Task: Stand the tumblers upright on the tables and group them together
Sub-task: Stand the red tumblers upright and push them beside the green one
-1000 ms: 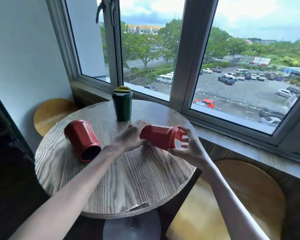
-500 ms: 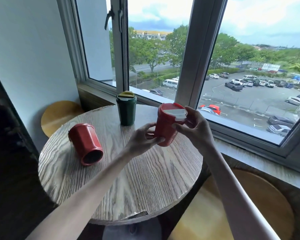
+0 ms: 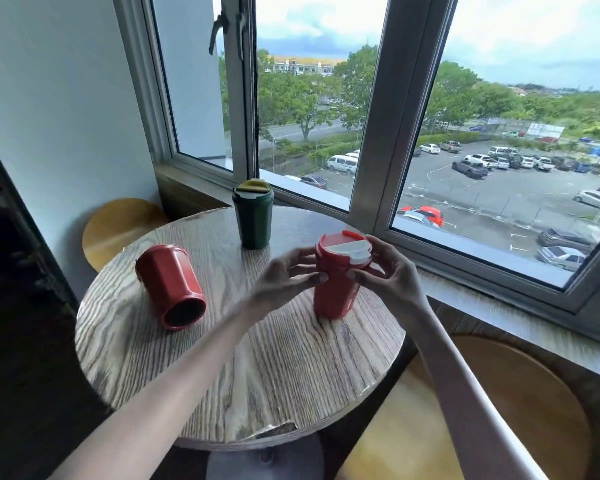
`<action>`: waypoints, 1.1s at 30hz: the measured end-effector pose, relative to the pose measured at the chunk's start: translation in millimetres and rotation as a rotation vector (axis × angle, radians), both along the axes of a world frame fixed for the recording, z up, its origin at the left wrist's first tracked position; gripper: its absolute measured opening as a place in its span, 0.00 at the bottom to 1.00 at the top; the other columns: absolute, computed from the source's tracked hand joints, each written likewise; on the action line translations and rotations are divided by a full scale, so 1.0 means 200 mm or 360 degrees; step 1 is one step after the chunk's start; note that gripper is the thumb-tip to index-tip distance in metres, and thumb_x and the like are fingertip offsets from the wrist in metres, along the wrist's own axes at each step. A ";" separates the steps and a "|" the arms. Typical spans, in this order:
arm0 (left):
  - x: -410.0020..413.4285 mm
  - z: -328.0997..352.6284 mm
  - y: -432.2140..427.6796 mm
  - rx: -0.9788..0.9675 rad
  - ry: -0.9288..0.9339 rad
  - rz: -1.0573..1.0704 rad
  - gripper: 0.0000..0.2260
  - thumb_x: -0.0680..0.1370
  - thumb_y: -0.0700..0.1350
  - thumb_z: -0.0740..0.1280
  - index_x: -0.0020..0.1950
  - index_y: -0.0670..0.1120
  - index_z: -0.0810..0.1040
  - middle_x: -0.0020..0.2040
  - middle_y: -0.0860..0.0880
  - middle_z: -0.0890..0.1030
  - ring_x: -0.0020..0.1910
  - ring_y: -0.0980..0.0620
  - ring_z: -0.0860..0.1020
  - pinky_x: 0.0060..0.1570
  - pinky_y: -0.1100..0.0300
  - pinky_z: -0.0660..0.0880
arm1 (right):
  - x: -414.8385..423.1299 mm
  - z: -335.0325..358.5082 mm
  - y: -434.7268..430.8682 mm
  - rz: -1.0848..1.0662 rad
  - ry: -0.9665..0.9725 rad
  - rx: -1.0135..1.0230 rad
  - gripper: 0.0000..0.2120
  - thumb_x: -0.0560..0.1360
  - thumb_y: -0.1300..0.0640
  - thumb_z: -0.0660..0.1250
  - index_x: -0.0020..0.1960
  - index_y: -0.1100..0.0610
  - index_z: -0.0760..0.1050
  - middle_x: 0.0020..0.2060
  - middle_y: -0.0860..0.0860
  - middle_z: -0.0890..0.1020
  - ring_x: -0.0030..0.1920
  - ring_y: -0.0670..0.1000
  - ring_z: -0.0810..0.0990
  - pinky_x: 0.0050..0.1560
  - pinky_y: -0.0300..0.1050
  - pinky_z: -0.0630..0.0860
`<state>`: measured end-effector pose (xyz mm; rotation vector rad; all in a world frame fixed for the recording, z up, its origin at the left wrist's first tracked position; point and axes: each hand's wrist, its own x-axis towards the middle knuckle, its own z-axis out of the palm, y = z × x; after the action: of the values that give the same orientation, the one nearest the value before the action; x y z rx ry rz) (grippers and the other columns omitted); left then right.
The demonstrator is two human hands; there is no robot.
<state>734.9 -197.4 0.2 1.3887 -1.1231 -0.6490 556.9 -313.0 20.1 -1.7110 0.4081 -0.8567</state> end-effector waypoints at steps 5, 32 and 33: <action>-0.01 -0.01 0.01 -0.0037 0.0101 -0.0002 0.19 0.72 0.36 0.71 0.61 0.47 0.73 0.53 0.50 0.81 0.51 0.59 0.81 0.48 0.65 0.76 | 0.02 0.01 0.01 0.0086 0.0018 0.0007 0.35 0.57 0.44 0.80 0.62 0.47 0.73 0.62 0.53 0.78 0.62 0.45 0.76 0.60 0.37 0.73; 0.23 0.05 0.84 -0.0225 -0.0109 0.1274 0.06 0.73 0.53 0.69 0.46 0.52 0.80 0.40 0.50 0.83 0.40 0.50 0.82 0.41 0.59 0.78 | 0.44 -0.05 0.58 0.0085 0.0024 -0.0729 0.13 0.71 0.46 0.67 0.52 0.51 0.74 0.46 0.46 0.77 0.45 0.44 0.78 0.38 0.34 0.73; 0.28 0.04 0.88 -0.0242 -0.0069 0.1370 0.05 0.72 0.53 0.69 0.43 0.53 0.80 0.40 0.51 0.83 0.40 0.50 0.82 0.42 0.57 0.77 | 0.51 -0.04 0.58 0.0144 0.0077 -0.0719 0.13 0.71 0.47 0.68 0.53 0.51 0.74 0.46 0.46 0.77 0.45 0.43 0.77 0.37 0.32 0.72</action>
<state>791.5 -21.6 8.1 1.5777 -0.4954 0.0868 659.8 -196.7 11.3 -2.1505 0.1720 -0.8878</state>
